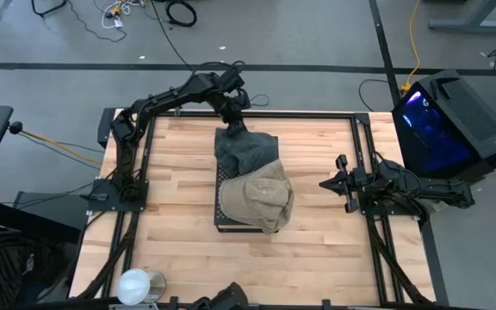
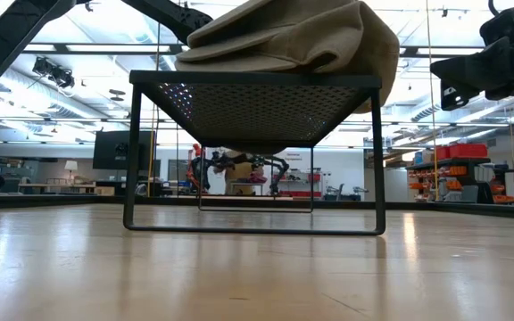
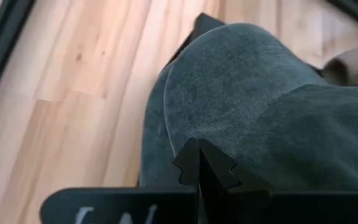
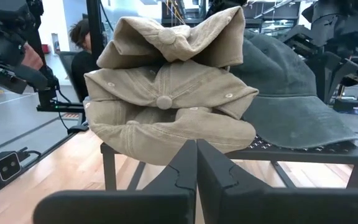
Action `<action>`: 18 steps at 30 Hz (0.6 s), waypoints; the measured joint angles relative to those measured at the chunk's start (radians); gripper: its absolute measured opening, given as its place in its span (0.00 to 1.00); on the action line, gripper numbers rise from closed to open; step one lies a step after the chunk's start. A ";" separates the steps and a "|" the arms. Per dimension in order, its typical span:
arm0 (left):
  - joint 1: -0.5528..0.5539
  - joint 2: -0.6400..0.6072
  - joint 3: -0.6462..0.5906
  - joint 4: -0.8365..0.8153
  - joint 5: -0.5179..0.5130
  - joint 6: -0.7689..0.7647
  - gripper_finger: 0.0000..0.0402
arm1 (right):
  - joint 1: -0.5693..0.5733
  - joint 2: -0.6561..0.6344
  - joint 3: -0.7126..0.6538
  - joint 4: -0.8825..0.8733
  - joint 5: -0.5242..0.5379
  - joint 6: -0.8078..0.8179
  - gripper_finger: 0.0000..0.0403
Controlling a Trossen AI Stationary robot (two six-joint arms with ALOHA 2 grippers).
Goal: Pick & Place hat
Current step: Stack the gray cap on top of the other gray cap on the shelf, then return to Home Position
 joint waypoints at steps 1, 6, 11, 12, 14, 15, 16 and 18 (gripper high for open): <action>0.000 0.000 0.000 0.000 0.014 -0.005 0.00 | 0.000 0.000 0.000 0.000 0.000 0.000 0.02; -0.001 0.000 0.000 0.000 0.037 -0.009 0.00 | 0.000 0.000 0.000 0.000 0.000 0.000 0.02; -0.001 0.000 0.000 0.025 0.004 -0.026 0.00 | 0.000 0.000 0.000 0.000 0.000 0.000 0.02; -0.001 0.000 0.000 0.034 -0.001 -0.028 0.00 | 0.000 0.000 0.000 0.000 0.000 0.000 0.02; -0.001 0.000 0.000 0.044 -0.004 -0.028 0.00 | 0.000 0.000 0.000 0.000 0.000 0.000 0.02; -0.001 0.000 0.000 0.053 -0.005 -0.028 0.00 | 0.000 0.000 0.000 0.000 0.000 0.000 0.02; 0.000 0.000 0.000 0.061 -0.007 -0.028 0.00 | 0.000 0.000 0.000 0.000 0.000 0.000 0.02; 0.001 -0.001 0.000 0.068 -0.009 -0.028 0.00 | 0.000 0.000 0.000 0.000 0.000 0.000 0.02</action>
